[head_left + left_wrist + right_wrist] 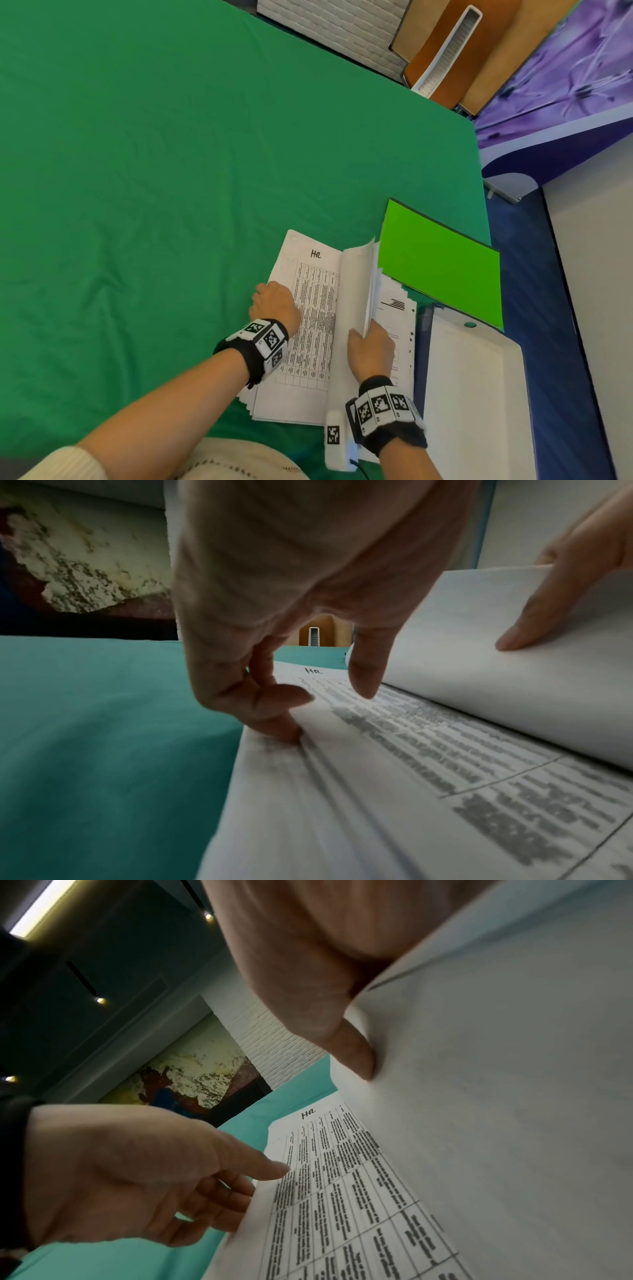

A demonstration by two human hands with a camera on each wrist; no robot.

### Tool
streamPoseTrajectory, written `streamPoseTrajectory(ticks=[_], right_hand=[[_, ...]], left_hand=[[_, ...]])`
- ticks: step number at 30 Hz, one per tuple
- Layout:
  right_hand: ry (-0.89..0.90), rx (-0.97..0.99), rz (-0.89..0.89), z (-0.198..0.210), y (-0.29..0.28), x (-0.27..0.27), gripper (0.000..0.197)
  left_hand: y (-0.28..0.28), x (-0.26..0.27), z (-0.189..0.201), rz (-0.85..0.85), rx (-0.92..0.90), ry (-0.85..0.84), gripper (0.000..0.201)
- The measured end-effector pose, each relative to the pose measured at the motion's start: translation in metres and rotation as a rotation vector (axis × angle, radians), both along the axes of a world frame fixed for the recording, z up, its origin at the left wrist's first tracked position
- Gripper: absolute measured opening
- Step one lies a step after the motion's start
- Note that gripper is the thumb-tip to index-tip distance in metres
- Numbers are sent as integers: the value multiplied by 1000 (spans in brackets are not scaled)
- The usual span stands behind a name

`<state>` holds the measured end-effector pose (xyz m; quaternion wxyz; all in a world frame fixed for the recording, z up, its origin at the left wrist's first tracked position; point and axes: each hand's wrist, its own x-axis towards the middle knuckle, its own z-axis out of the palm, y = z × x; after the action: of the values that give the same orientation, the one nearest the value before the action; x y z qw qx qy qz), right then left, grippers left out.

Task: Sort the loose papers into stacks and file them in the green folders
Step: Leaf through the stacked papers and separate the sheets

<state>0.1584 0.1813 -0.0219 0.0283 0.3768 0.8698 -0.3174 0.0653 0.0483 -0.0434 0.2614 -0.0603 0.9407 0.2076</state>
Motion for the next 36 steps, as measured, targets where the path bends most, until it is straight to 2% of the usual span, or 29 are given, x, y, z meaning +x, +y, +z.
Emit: streamPoseTrajectory(ticks=[4,6,9,11,14,16,17,20,23,24,27,30,32,34,35,36], right_hand=[[10,-24,17,-2,-2,1,33],[7,-15,25,-3,0,2,33],[20,47,42,-1,2,3,32],[60,69,39,2,2,2,47],[122,101,53,7,3,2,86],[96,152,118,9,3,2,89],[57,166,162,10,3,2,81],[-67,214,237,9,4,1,42],[-3,207,210,8,1,-2,25],[3,201,193,9,-2,-3,26],[-56,165,138,9,-8,-6,59],[-86,147,111,7,-10,-14,76],[-104,137,94,6,-8,-19,68],[-116,156,91,8,-7,-22,43],[-134,182,105,8,-8,-23,33],[-156,213,115,7,-7,-23,28]], left_hand=[[-7,0,3,-99,-35,29,35],[-9,2,4,-195,-84,91,23],[-11,4,12,-374,-191,196,21],[-12,4,20,-519,-283,252,20],[-10,3,35,-659,-401,287,17],[-6,5,44,-696,-429,302,16],[-2,7,48,-695,-420,311,16],[10,14,53,-651,-323,307,16],[20,18,49,-524,-121,297,16],[21,19,47,-479,-54,308,17],[23,19,42,-398,121,348,22],[23,16,36,-390,299,327,14],[20,12,29,-398,512,137,13],[12,5,25,-363,753,-194,32],[7,2,22,-325,785,-276,38],[0,-1,19,-277,742,-266,38]])
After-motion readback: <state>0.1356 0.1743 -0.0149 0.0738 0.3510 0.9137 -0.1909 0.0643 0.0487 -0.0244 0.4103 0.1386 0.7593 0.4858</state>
